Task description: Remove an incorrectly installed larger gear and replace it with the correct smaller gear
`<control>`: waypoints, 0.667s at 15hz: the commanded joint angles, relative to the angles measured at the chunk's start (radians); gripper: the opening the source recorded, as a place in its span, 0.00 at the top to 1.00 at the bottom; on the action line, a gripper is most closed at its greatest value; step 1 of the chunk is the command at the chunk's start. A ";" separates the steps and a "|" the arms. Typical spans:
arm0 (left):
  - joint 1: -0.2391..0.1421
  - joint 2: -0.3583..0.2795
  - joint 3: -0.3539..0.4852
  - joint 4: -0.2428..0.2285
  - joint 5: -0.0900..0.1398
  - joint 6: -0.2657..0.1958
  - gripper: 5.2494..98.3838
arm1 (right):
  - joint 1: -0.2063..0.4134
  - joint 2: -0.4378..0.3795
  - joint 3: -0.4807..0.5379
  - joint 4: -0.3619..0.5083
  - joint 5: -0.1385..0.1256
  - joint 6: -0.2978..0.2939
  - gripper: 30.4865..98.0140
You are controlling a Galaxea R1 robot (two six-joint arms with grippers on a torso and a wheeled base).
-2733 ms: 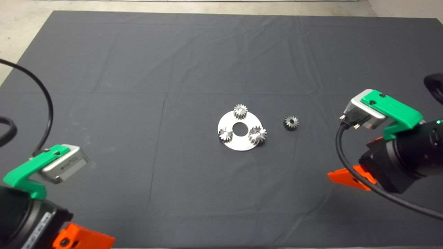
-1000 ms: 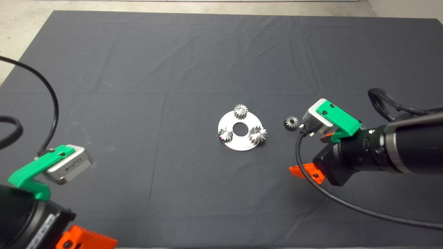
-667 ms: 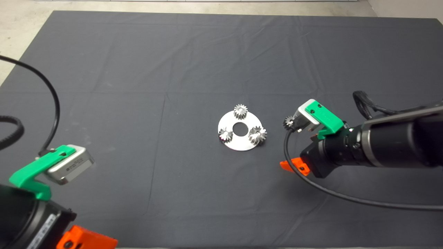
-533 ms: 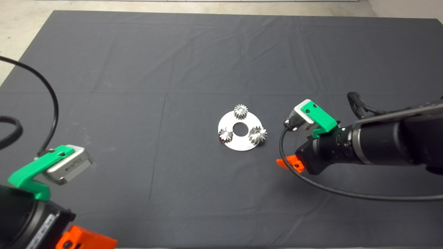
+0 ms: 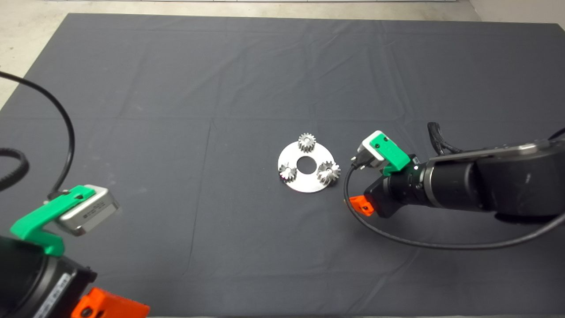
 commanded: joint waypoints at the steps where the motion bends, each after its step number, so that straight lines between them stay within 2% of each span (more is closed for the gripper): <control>1: -0.002 0.000 0.016 -0.014 0.000 -0.001 0.01 | -0.040 0.005 -0.037 -0.098 -0.028 -0.039 0.00; 7: -0.002 0.002 0.016 -0.014 0.002 -0.005 0.01 | -0.115 0.038 -0.111 -0.206 -0.028 -0.042 0.00; 10: -0.002 0.002 0.016 -0.014 0.002 -0.005 0.01 | -0.128 0.054 -0.136 -0.227 -0.025 -0.039 0.00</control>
